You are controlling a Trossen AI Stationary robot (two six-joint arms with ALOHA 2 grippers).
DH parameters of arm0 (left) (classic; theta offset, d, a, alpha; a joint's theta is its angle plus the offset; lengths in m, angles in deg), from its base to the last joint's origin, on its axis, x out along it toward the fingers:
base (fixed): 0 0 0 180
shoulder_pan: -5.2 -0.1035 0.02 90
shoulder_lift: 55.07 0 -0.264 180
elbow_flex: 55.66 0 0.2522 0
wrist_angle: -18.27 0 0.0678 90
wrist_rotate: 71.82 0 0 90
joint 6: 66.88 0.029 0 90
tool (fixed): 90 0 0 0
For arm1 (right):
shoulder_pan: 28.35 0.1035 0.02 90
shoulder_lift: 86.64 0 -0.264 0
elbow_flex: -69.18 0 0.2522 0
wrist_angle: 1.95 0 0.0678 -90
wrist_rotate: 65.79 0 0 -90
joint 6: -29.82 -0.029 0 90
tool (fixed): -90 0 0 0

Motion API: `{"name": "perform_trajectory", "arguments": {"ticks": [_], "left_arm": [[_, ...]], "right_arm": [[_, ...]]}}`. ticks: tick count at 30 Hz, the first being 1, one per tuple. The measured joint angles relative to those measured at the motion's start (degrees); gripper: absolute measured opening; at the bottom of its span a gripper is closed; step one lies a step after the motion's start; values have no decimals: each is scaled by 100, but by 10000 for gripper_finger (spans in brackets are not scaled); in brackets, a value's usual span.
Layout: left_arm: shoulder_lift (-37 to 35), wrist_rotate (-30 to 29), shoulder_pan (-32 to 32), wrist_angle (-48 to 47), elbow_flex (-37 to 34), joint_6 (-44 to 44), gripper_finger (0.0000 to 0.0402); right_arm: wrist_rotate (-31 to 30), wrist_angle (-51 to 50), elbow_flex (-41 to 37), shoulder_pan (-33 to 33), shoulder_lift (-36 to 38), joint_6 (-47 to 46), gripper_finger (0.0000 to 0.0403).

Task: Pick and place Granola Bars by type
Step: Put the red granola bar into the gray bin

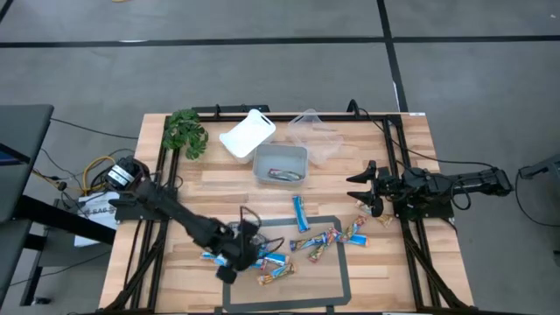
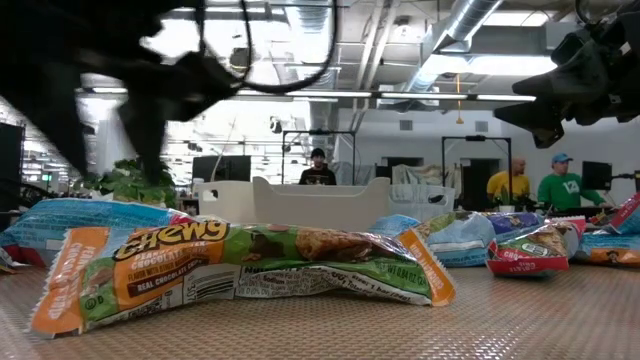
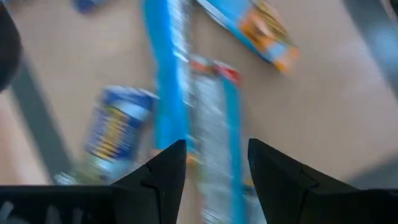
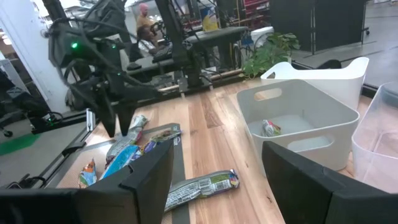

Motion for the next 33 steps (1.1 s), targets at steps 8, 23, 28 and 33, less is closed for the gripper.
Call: {"name": "perform_trajectory", "arguments": {"ticks": [8,23,28,33], "left_arm": [[0,-107,245,-432,2,-568,167],[621,-107,208,-195,9,-583,167],[717,-195,204,-148,24,-590,167],[724,-193,199,-132,22,-607,153]], "right_arm": [[0,0,-1,0,2,-1,240],[-1,6,0,0,2,-1,240],[-1,0,0,0,0,-1,240],[-1,0,0,0,2,-1,240]]}}
